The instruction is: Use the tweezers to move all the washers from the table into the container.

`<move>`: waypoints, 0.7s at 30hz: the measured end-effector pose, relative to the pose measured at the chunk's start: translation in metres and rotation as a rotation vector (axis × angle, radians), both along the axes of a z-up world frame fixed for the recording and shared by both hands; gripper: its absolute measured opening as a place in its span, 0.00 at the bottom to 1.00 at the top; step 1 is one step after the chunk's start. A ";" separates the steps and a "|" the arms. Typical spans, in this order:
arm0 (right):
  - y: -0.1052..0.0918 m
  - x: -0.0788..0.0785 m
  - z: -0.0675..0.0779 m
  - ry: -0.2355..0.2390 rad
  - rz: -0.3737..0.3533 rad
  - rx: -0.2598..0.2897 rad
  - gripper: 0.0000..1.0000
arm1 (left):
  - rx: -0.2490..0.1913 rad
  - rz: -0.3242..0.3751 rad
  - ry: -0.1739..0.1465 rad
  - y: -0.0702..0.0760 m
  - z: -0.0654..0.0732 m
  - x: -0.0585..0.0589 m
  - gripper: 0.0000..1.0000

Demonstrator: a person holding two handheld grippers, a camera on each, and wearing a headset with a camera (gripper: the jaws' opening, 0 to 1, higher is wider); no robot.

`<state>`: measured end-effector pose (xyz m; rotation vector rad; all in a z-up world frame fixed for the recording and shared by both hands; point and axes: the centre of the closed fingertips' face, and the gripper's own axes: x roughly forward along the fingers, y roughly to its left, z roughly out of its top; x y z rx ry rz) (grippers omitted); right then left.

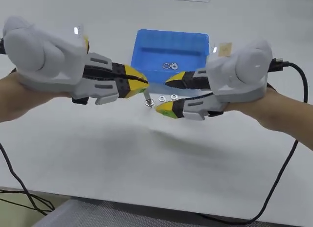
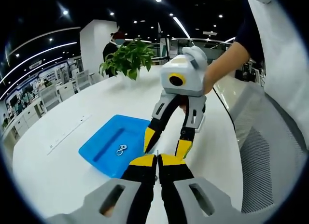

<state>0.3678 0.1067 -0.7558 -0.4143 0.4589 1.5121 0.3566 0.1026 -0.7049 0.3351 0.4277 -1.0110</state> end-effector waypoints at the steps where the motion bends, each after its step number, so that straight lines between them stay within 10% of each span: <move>1: 0.004 0.000 0.001 0.004 0.013 0.005 0.36 | 0.005 -0.004 -0.002 -0.001 0.000 0.000 0.05; 21: 0.019 -0.012 -0.015 -0.036 0.232 -0.091 0.16 | 0.034 -0.056 0.009 -0.005 -0.005 0.001 0.06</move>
